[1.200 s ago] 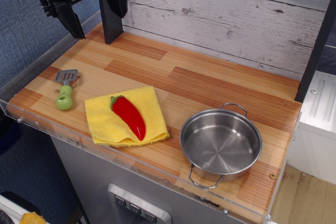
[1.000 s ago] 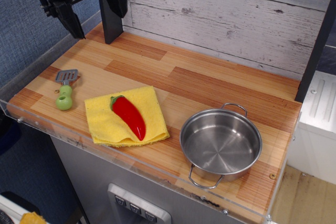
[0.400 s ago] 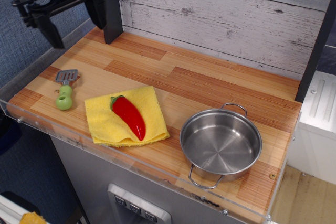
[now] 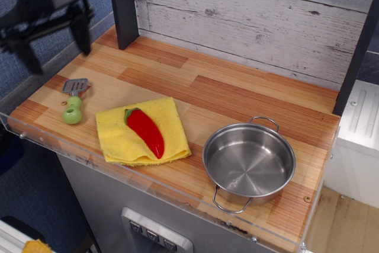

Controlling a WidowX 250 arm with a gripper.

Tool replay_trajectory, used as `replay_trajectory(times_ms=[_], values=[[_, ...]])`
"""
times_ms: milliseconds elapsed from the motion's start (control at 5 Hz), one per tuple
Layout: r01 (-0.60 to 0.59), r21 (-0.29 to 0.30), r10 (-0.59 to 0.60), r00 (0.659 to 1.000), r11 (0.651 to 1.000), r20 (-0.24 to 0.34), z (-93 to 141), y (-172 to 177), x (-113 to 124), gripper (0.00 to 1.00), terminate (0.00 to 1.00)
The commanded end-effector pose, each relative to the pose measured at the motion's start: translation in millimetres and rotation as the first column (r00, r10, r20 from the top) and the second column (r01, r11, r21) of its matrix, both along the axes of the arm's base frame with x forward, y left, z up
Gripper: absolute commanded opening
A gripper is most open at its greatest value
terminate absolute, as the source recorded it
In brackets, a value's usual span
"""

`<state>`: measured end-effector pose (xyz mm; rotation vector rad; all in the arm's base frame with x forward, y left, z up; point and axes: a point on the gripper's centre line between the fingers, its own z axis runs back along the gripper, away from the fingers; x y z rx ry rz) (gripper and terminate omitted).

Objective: Move the spatula to top right of table

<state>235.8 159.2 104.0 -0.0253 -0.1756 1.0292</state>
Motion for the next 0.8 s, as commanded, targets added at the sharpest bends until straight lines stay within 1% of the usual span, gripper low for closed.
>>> replay_trajectory(times_ms=[0,200,400,600], values=[[0.156,0.059,-0.157,0.988,0.986,0.008,-36.2,15.5,-6.1,1.00,0.00],[0.172,0.063,-0.172,0.985,0.983,-0.014,-50.3,15.8,0.5,1.00,0.00],[0.159,0.062,-0.158,0.987,0.985,-0.033,-63.8,19.1,10.1,1.00,0.00],[0.150,0.063,-0.149,0.988,0.987,-0.031,-69.5,18.9,17.1,1.00,0.00]])
